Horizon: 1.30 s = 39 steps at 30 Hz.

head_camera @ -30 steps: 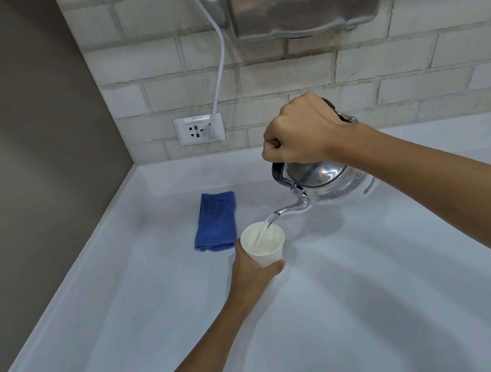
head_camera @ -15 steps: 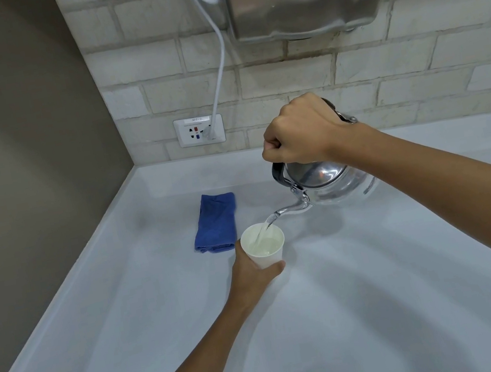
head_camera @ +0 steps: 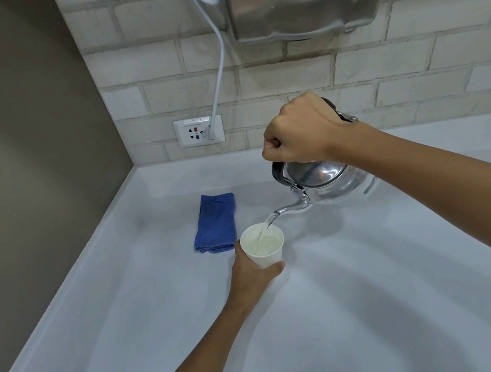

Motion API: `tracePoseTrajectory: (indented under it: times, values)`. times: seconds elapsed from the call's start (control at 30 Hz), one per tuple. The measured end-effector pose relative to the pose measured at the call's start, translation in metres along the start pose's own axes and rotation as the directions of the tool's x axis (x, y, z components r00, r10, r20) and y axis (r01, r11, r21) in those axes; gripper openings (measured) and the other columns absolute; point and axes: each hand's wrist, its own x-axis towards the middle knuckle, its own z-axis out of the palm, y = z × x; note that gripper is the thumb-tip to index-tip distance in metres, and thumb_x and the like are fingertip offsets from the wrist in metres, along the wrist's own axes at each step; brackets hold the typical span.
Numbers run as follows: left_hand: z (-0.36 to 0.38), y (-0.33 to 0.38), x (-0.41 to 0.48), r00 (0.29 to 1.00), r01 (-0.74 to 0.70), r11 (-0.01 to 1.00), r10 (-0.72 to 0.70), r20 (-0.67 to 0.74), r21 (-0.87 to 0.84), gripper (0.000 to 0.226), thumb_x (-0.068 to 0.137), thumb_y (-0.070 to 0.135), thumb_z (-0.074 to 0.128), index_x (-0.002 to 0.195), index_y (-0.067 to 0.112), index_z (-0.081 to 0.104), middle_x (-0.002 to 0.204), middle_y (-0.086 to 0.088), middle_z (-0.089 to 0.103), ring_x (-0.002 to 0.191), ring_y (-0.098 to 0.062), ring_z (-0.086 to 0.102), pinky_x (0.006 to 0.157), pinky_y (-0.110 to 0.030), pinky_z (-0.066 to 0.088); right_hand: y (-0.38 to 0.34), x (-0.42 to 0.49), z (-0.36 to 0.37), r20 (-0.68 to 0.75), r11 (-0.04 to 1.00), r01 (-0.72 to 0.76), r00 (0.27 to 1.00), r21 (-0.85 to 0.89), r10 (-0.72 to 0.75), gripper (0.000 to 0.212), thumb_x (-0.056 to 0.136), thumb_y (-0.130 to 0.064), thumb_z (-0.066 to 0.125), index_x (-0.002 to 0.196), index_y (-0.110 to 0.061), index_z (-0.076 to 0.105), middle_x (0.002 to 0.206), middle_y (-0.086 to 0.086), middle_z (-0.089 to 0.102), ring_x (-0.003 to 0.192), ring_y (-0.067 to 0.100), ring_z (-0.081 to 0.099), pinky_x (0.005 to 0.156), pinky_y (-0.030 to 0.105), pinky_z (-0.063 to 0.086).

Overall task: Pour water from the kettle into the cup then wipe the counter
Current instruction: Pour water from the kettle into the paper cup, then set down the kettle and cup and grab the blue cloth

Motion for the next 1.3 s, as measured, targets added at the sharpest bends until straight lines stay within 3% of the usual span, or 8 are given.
tracePoseTrajectory:
  times: [0.2,0.37,0.63,0.77,0.97,1.1,1.3]
  values:
    - [0.0,0.001,0.001,1.0,-0.003,1.0,0.003,0.002,-0.003,0.081,0.064,0.011,0.081,0.129,0.019,0.033,0.119,0.004,0.05,0.108,-0.015,0.048,0.085,-0.026,0.037,0.002,0.0,0.001,-0.008,1.0,0.01,1.0,0.003,-0.01,0.026,0.07,-0.017,0.049,0.047,-0.012,0.037,0.039,-0.002,0.015,0.042,0.015,0.009,0.047,0.02,0.011]
    - [0.0,0.0,0.001,1.0,-0.003,1.0,0.003,0.0,-0.002,0.081,0.064,0.011,0.081,0.129,0.019,0.033,0.117,0.004,0.05,0.106,-0.015,0.048,0.084,-0.024,0.037,0.005,0.0,0.005,-0.022,1.0,-0.002,1.0,0.017,0.002,0.029,0.069,-0.017,0.05,0.046,-0.012,0.034,0.038,-0.002,0.015,0.041,0.017,0.011,0.047,0.02,0.011]
    - [0.001,-0.001,0.001,1.0,-0.004,1.0,0.004,-0.021,0.002,0.076,0.062,0.013,0.082,0.121,0.024,0.035,0.112,0.007,0.051,0.103,-0.012,0.049,0.079,-0.018,0.037,0.028,-0.006,0.033,-0.025,0.966,-0.175,0.983,0.19,0.183,0.042,0.07,-0.02,0.052,0.043,-0.017,0.02,0.038,-0.002,0.019,0.043,0.019,0.02,0.046,0.024,0.018]
    - [0.001,-0.003,0.002,0.999,0.005,1.0,-0.004,-0.035,0.025,0.081,0.061,0.017,0.084,0.126,0.021,0.035,0.114,0.006,0.052,0.104,-0.013,0.05,0.084,-0.023,0.037,0.047,-0.007,0.055,0.026,0.871,-0.348,0.932,0.348,0.362,0.045,0.071,-0.024,0.055,0.041,-0.017,0.022,0.038,-0.003,0.021,0.041,0.015,0.02,0.046,0.026,0.022]
    - [0.0,-0.004,0.003,0.999,0.014,0.999,-0.013,-0.036,0.052,0.084,0.061,0.021,0.084,0.129,0.021,0.034,0.116,0.006,0.052,0.107,-0.013,0.049,0.085,-0.024,0.038,0.064,0.005,0.092,0.145,0.646,-0.573,0.793,0.504,0.591,0.041,0.072,-0.025,0.057,0.04,-0.016,0.032,0.04,-0.002,0.026,0.041,0.016,0.026,0.046,0.026,0.022]
    - [-0.001,-0.005,0.002,1.0,0.017,0.999,-0.016,-0.025,0.048,0.086,0.061,0.022,0.084,0.13,0.021,0.034,0.119,0.004,0.053,0.11,-0.015,0.05,0.088,-0.026,0.041,0.068,0.016,0.109,0.189,0.528,-0.649,0.711,0.547,0.678,0.042,0.072,-0.025,0.056,0.039,-0.017,0.031,0.04,-0.001,0.028,0.041,0.017,0.028,0.046,0.026,0.022]
    - [-0.002,-0.003,0.0,0.999,0.029,0.998,-0.028,-0.019,0.05,0.082,0.062,0.022,0.083,0.129,0.021,0.035,0.122,0.001,0.053,0.112,-0.017,0.051,0.094,-0.03,0.044,0.066,0.027,0.129,0.251,0.46,-0.706,0.656,0.539,0.712,0.042,0.071,-0.025,0.055,0.039,-0.018,0.029,0.041,-0.002,0.028,0.04,0.016,0.027,0.046,0.025,0.021]
